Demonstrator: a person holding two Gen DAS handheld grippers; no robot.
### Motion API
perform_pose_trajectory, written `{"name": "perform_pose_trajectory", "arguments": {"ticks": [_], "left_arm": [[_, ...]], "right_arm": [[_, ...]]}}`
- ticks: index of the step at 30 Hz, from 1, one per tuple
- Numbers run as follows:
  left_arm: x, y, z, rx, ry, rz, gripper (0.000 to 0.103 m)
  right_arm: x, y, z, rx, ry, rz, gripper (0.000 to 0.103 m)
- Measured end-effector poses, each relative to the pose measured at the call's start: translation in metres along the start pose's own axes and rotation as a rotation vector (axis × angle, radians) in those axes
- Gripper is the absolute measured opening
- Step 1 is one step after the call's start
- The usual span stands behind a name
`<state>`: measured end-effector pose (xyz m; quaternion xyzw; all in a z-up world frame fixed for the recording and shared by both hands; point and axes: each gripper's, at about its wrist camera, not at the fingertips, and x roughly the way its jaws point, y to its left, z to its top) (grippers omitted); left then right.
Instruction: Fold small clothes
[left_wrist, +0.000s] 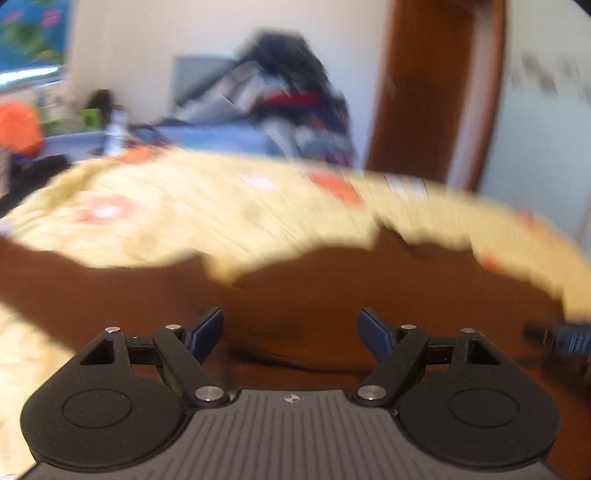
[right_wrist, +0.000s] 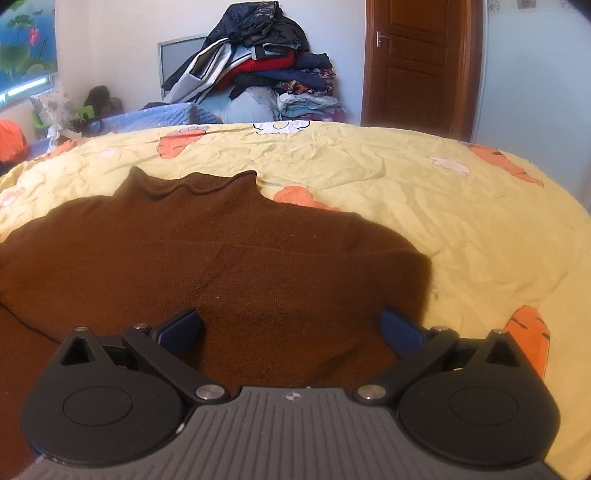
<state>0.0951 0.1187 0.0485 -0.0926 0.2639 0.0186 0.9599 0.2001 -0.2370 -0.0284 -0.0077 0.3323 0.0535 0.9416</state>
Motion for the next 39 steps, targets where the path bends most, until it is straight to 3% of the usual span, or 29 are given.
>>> {"name": "perform_pose_trajectory", "arguments": {"ticks": [3, 6, 10, 13, 15, 17, 21, 22, 23, 27, 29, 31, 35, 37, 39], "left_arm": [[-0.019, 0.082, 0.012, -0.220, -0.058, 0.127, 0.084], [-0.023, 0.179, 0.022, -0.531, -0.080, 0.265, 0.084], [-0.021, 0.273, 0.021, -0.832, -0.124, 0.358, 0.083], [-0.008, 0.305, 0.019, -0.939, -0.116, 0.302, 0.083], [0.006, 0.311, 0.022, -0.950, -0.097, 0.256, 0.069], [0.017, 0.312, 0.024, -0.962, -0.085, 0.234, 0.062], [0.032, 0.320, 0.023, -0.996, -0.064, 0.254, 0.028], [0.034, 0.320, 0.024, -0.981, -0.055, 0.269, 0.022], [0.038, 0.320, 0.026, -0.955, -0.041, 0.291, 0.010], [0.022, 0.294, 0.044, -0.806, -0.075, 0.372, 0.005], [0.010, 0.261, 0.062, -0.678, -0.114, 0.365, 0.004], [-0.002, 0.210, 0.079, -0.520, -0.158, 0.309, 0.004], [-0.007, 0.072, 0.090, -0.186, -0.201, 0.102, 0.004], [-0.003, 0.001, 0.079, -0.046, -0.183, -0.020, 0.005], [0.010, -0.065, 0.054, 0.081, -0.102, -0.159, 0.006]], "right_arm": [[-0.001, -0.003, 0.001, 0.002, -0.004, 0.004, 0.103], [-0.002, -0.001, 0.003, -0.003, -0.003, -0.002, 0.103], [-0.002, -0.002, 0.003, -0.002, -0.004, -0.002, 0.103], [-0.003, -0.003, 0.003, 0.001, -0.005, 0.000, 0.103], [-0.003, -0.003, 0.003, 0.001, -0.005, 0.000, 0.103], [-0.003, -0.003, 0.003, 0.003, -0.006, 0.002, 0.103], [-0.003, -0.003, 0.003, 0.004, -0.006, 0.003, 0.103], [-0.003, -0.003, 0.003, 0.005, -0.007, 0.003, 0.103], [-0.003, -0.003, 0.003, 0.006, -0.007, 0.003, 0.103], [-0.004, -0.003, 0.003, 0.010, -0.008, 0.006, 0.103], [-0.004, -0.003, 0.003, 0.013, -0.009, 0.007, 0.103], [-0.004, -0.003, 0.003, 0.016, -0.010, 0.009, 0.103], [-0.005, -0.004, 0.003, 0.025, -0.014, 0.015, 0.103], [-0.005, -0.005, 0.002, 0.029, -0.016, 0.017, 0.103], [-0.006, -0.006, 0.002, 0.034, -0.017, 0.020, 0.103]]}}
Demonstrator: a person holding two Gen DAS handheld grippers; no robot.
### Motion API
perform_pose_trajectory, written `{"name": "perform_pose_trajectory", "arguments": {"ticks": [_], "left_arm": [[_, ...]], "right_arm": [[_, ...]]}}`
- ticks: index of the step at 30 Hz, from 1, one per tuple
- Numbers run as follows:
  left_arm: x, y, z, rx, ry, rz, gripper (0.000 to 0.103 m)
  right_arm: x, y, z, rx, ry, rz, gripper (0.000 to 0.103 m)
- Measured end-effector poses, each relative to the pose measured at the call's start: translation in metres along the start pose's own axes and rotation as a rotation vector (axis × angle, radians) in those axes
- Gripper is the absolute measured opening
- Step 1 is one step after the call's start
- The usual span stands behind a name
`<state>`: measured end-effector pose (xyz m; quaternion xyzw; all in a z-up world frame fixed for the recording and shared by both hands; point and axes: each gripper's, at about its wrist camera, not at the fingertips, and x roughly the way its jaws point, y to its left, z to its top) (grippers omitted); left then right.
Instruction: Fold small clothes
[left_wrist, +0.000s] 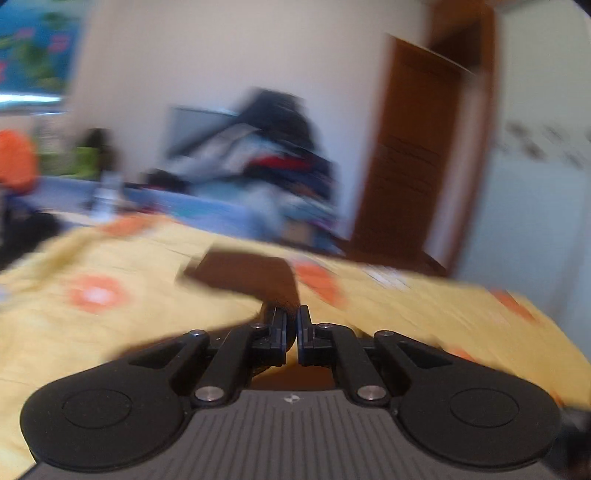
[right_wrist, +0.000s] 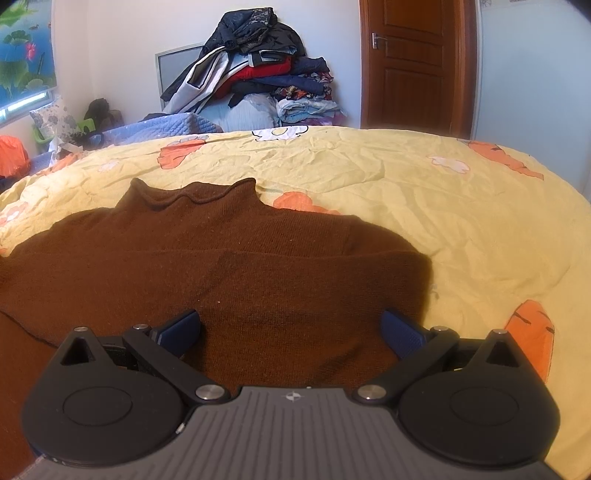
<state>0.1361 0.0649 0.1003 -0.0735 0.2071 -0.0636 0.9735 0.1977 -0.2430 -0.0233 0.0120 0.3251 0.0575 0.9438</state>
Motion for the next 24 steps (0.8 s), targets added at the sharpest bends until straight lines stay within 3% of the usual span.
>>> {"name": "perform_pose_trajectory", "arguments": {"ticks": [2, 4, 5, 7, 10, 13, 15, 16, 18, 20, 24], "left_arm": [[0.023, -0.049, -0.031, 0.095, 0.166, -0.139, 0.008], [0.032, -0.080, -0.062, 0.163, 0.309, -0.160, 0.008], [0.031, -0.086, -0.076, 0.183, 0.338, -0.154, 0.008], [0.018, -0.080, -0.095, 0.162, 0.327, -0.140, 0.008], [0.003, -0.048, -0.109, 0.055, 0.325, -0.125, 0.015], [-0.016, -0.023, -0.124, -0.022, 0.242, -0.146, 0.016], [-0.019, -0.019, -0.126, -0.079, 0.229, -0.139, 0.016], [-0.020, -0.018, -0.127, -0.092, 0.224, -0.120, 0.016], [-0.020, -0.021, -0.126, -0.097, 0.215, -0.106, 0.016], [-0.019, -0.024, -0.125, -0.087, 0.214, -0.100, 0.016], [-0.020, -0.020, -0.124, -0.106, 0.214, -0.113, 0.017]], "right_arm": [[-0.001, -0.001, 0.000, 0.007, -0.003, 0.006, 0.103], [-0.001, -0.002, 0.000, 0.018, -0.006, 0.014, 0.103], [-0.002, -0.004, 0.000, 0.023, -0.008, 0.019, 0.103], [-0.003, -0.006, 0.000, 0.034, -0.012, 0.027, 0.103], [-0.004, -0.008, -0.001, 0.048, -0.017, 0.038, 0.103], [-0.005, -0.010, -0.001, 0.063, -0.020, 0.054, 0.103], [-0.010, -0.012, 0.007, 0.104, 0.003, 0.083, 0.103], [-0.016, -0.015, 0.013, 0.176, 0.015, 0.120, 0.103], [-0.027, -0.017, 0.022, 0.337, 0.021, 0.284, 0.102], [-0.022, -0.006, 0.030, 0.392, 0.102, 0.407, 0.102], [0.011, 0.018, 0.032, 0.408, 0.314, 0.466, 0.086]]}}
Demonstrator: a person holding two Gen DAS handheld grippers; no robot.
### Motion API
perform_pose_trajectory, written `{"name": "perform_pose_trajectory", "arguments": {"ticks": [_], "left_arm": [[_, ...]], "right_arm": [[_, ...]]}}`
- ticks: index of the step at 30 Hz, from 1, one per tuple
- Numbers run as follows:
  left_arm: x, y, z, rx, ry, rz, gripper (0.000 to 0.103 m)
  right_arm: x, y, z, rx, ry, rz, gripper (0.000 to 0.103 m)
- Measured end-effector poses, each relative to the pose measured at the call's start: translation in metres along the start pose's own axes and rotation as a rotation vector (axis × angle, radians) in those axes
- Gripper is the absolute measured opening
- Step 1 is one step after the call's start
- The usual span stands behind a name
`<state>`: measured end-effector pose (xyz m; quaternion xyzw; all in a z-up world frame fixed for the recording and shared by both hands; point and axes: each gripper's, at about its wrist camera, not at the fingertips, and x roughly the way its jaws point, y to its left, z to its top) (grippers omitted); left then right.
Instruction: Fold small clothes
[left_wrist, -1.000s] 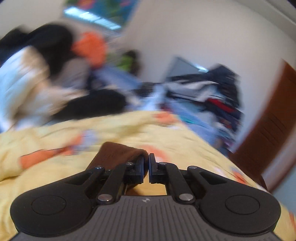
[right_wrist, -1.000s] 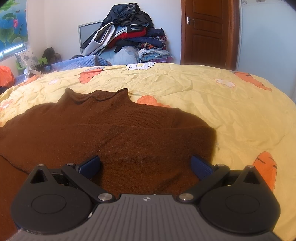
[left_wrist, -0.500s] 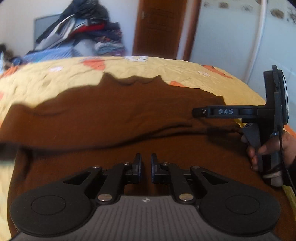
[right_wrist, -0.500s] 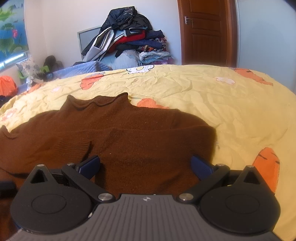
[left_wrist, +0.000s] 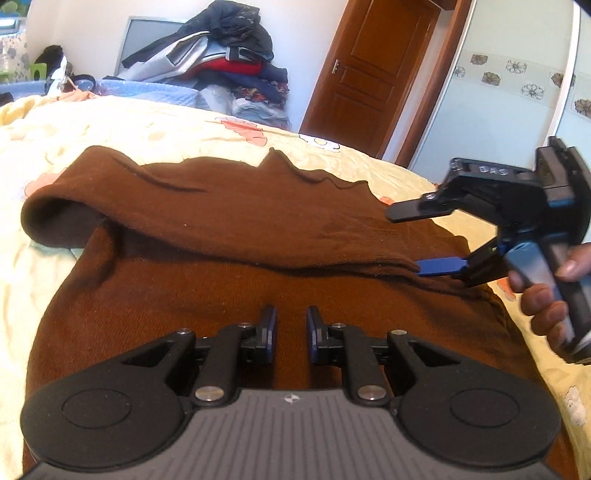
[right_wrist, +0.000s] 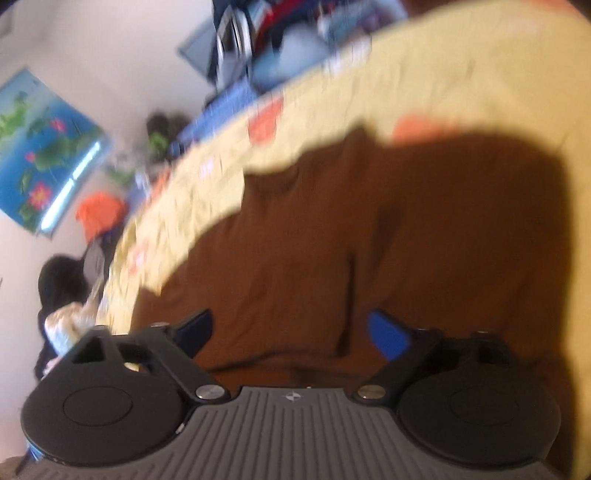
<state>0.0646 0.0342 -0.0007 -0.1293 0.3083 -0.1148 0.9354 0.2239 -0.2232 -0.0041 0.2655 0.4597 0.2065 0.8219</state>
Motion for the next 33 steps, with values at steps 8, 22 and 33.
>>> {"name": "perform_pose_trajectory", "arguments": {"ticks": [8, 22, 33], "left_arm": [[0.002, 0.004, 0.000, -0.035, -0.002, -0.018, 0.017], [0.003, 0.007, 0.000, -0.046, 0.000, -0.029, 0.017], [-0.037, 0.047, 0.062, -0.237, -0.190, 0.046, 0.091]], "right_arm": [[0.018, 0.000, 0.008, 0.047, 0.025, -0.029, 0.023], [-0.099, -0.036, 0.056, -0.007, -0.217, -0.045, 0.020], [-0.068, -0.094, 0.022, 0.098, -0.143, -0.128, 0.020]]}}
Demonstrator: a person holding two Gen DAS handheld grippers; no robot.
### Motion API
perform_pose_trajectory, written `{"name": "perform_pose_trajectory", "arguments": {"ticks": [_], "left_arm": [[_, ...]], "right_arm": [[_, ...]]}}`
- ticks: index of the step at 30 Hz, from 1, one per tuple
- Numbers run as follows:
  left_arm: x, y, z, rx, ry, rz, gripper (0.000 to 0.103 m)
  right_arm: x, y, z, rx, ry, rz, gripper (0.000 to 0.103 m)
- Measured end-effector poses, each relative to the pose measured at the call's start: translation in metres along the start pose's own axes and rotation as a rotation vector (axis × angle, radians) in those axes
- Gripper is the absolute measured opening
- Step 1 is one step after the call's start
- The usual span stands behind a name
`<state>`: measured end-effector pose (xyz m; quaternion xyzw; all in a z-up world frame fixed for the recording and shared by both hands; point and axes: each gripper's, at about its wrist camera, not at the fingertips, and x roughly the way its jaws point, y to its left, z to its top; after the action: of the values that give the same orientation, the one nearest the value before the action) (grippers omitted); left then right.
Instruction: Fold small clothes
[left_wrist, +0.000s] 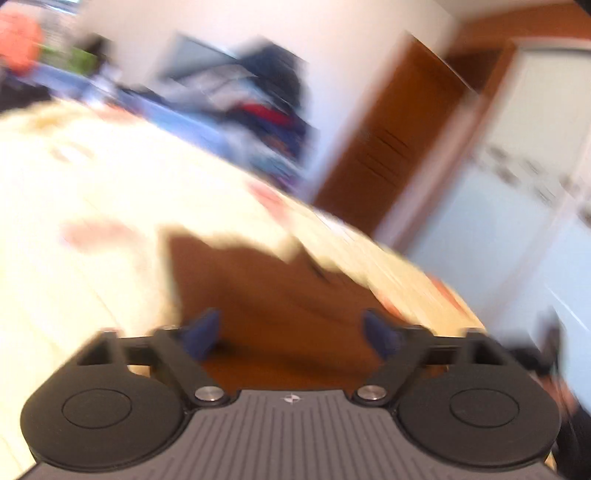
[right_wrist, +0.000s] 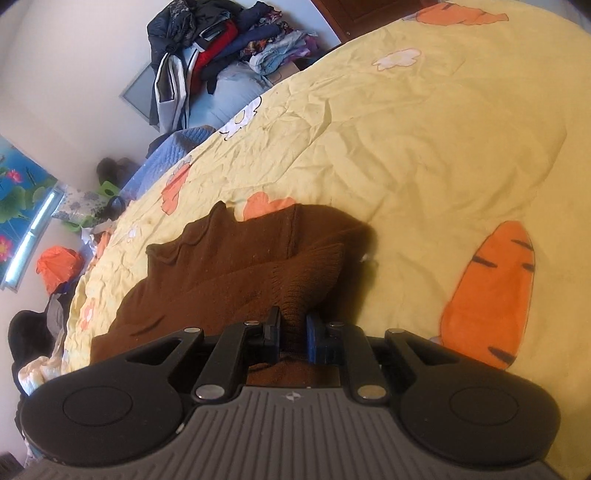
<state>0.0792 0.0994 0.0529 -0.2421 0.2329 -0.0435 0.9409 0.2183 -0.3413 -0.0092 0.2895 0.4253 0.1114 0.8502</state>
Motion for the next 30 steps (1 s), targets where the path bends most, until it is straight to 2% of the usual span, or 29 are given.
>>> {"name": "perform_pose_trajectory", "arguments": {"ticks": [2, 4, 5, 6, 7, 9, 12, 15, 17, 18, 19, 21, 22, 23, 24, 25, 26, 27, 30], "left_arm": [[0.030, 0.018, 0.021, -0.044, 0.061, 0.083, 0.090], [0.067, 0.034, 0.031, -0.086, 0.178, 0.135, 0.087], [0.083, 0.040, 0.033, -0.095, 0.231, 0.134, 0.067], [0.096, 0.041, 0.034, -0.087, 0.279, 0.130, 0.041], [0.106, 0.041, 0.033, -0.065, 0.318, 0.137, 0.031], [0.111, 0.031, 0.034, 0.014, 0.301, 0.181, 0.018], [0.098, 0.011, 0.035, 0.155, 0.218, 0.210, 0.016], [0.112, 0.001, 0.013, 0.342, 0.262, 0.288, 0.016], [0.102, -0.004, 0.005, 0.418, 0.212, 0.295, 0.020], [0.097, -0.007, 0.005, 0.427, 0.198, 0.295, 0.022], [0.087, -0.011, 0.008, 0.435, 0.175, 0.292, 0.024], [0.066, -0.021, 0.012, 0.468, 0.083, 0.290, 0.032], [0.056, -0.028, 0.013, 0.489, 0.013, 0.285, 0.036], [0.047, -0.036, 0.016, 0.516, -0.055, 0.276, 0.052], [0.044, -0.044, 0.017, 0.534, -0.099, 0.274, 0.075], [0.044, -0.053, 0.017, 0.543, -0.130, 0.263, 0.083], [0.050, -0.060, 0.017, 0.553, -0.138, 0.226, 0.086], [0.061, -0.067, 0.015, 0.572, -0.109, 0.195, 0.086], [0.117, -0.075, -0.002, 0.632, 0.073, 0.194, 0.086]], "right_arm": [[-0.003, -0.001, 0.005, 0.004, 0.000, 0.002, 0.020], [-0.005, -0.003, 0.008, 0.000, 0.000, 0.001, 0.020], [-0.003, -0.001, 0.010, -0.005, -0.001, 0.000, 0.020], [-0.002, 0.000, 0.010, -0.010, -0.003, -0.001, 0.020], [-0.003, 0.001, 0.011, -0.017, -0.006, 0.000, 0.020], [-0.007, 0.005, 0.012, -0.042, -0.031, 0.005, 0.020], [-0.021, 0.007, 0.016, -0.066, -0.077, 0.009, 0.019], [-0.010, -0.001, 0.010, -0.114, -0.036, -0.079, 0.018], [-0.005, -0.004, 0.002, -0.127, -0.042, -0.069, 0.018], [-0.006, -0.004, 0.001, -0.110, -0.041, -0.058, 0.026], [-0.009, -0.003, 0.002, -0.095, -0.043, -0.046, 0.041], [-0.022, 0.001, 0.006, -0.100, -0.092, -0.039, 0.063], [-0.032, 0.007, 0.009, -0.118, -0.147, -0.057, 0.063], [-0.041, 0.012, 0.011, -0.143, -0.191, -0.064, 0.063], [-0.046, 0.020, 0.014, -0.168, -0.217, -0.059, 0.063], [-0.047, 0.029, 0.016, -0.193, -0.226, -0.051, 0.063], [-0.044, 0.039, 0.017, -0.220, -0.225, -0.044, 0.063], [-0.037, 0.048, 0.016, -0.247, -0.213, -0.031, 0.063], [0.004, 0.067, 0.008, -0.316, -0.129, -0.038, 0.064]]}}
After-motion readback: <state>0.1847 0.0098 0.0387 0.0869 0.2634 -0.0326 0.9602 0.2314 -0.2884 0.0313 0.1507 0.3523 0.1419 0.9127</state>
